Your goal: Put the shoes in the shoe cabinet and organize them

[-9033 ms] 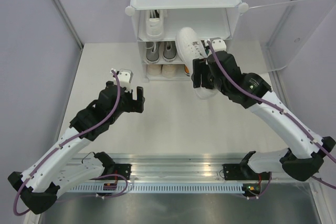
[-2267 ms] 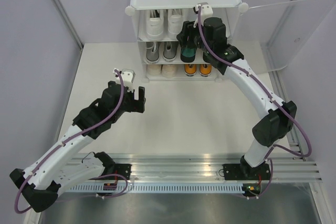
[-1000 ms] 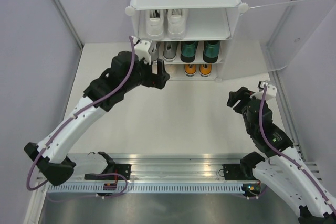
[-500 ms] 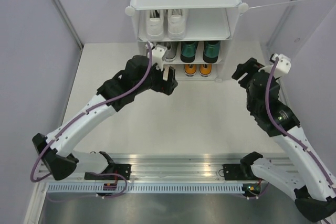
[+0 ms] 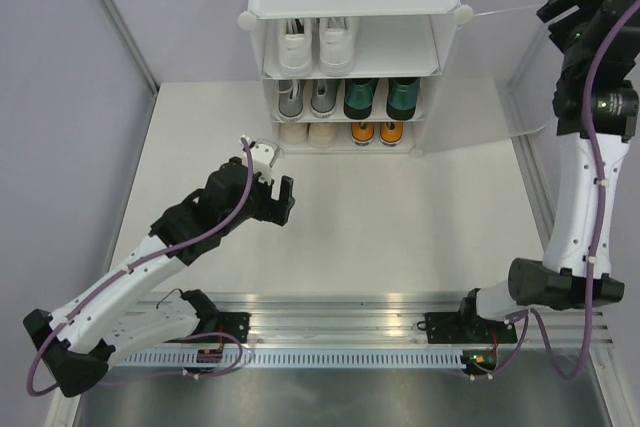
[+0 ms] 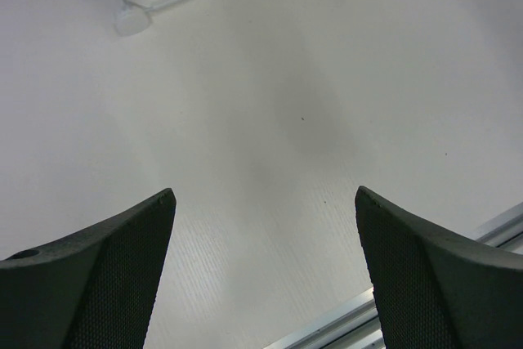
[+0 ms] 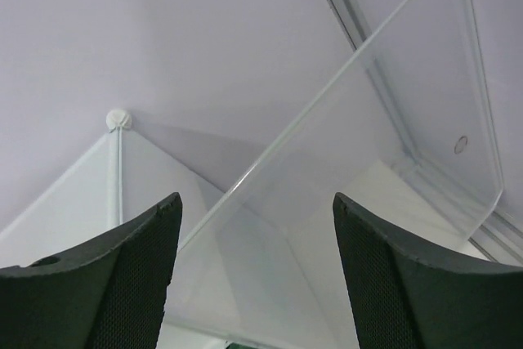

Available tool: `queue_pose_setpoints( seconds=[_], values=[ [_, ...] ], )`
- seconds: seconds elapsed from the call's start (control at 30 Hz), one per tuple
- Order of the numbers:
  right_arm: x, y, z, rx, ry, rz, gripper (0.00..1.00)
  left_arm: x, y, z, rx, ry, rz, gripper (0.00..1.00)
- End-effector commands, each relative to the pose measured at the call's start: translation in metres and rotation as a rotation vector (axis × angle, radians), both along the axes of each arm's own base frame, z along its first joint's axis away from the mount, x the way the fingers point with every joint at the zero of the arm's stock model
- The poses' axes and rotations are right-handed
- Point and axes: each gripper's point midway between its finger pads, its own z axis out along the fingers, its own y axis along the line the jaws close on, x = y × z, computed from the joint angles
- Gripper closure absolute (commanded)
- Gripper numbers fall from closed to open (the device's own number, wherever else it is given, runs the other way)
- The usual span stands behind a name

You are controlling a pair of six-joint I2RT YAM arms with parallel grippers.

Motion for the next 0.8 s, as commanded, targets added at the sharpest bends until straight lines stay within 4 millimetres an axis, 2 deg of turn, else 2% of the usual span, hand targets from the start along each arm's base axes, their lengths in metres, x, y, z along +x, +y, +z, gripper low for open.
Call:
queue_pose_setpoints(
  seconds=[0.0, 0.03, 0.07, 0.1, 0.13, 0.17, 0.27, 0.3, 0.37, 0.53, 0.63, 0.77],
  values=[
    [0.02, -0.001, 0.0, 0.114, -0.016, 0.19, 0.21, 0.004, -0.001, 0.007, -0.023, -0.025, 0.011, 0.07],
    [0.023, -0.003, 0.01, 0.122, -0.055, 0.204, 0.21, 0.003, -0.002, 0.007, -0.022, -0.026, 0.0, 0.07],
    [0.027, -0.002, 0.01, 0.129, -0.061, 0.237, 0.21, 0.002, -0.002, 0.006, -0.019, -0.025, -0.006, 0.07],
    [0.037, -0.012, 0.004, 0.141, -0.051, 0.232, 0.21, 0.001, -0.002, 0.006, -0.016, -0.026, -0.011, 0.07],
    [0.037, -0.013, 0.013, 0.141, -0.074, 0.243, 0.2, 0.001, -0.001, 0.005, -0.005, -0.033, -0.015, 0.07],
    [0.048, -0.017, 0.004, 0.154, -0.056, 0.264, 0.19, 0.002, 0.0, 0.006, -0.001, -0.037, -0.014, 0.07],
    [0.054, -0.019, 0.008, 0.15, -0.064, 0.282, 0.14, 0.001, 0.0, 0.008, -0.001, -0.041, -0.018, 0.07],
    [0.06, -0.02, 0.004, 0.152, -0.057, 0.291, 0.08, -0.001, -0.001, 0.009, -0.008, -0.041, -0.03, 0.07],
    [0.064, -0.02, 0.005, 0.144, -0.06, 0.305, 0.03, -0.002, -0.003, 0.011, -0.018, -0.042, -0.039, 0.07],
    [0.07, -0.022, 0.003, 0.144, -0.06, 0.308, 0.02, -0.004, -0.004, 0.011, -0.024, -0.041, -0.05, 0.07],
    [0.077, -0.027, -0.008, 0.177, -0.039, 0.292, 0.02, -0.004, -0.005, 0.01, -0.023, -0.036, -0.058, 0.07],
    [0.09, -0.036, -0.038, 0.228, 0.037, 0.259, 0.02, -0.005, -0.006, 0.009, -0.021, -0.031, -0.065, 0.07]
  ],
)
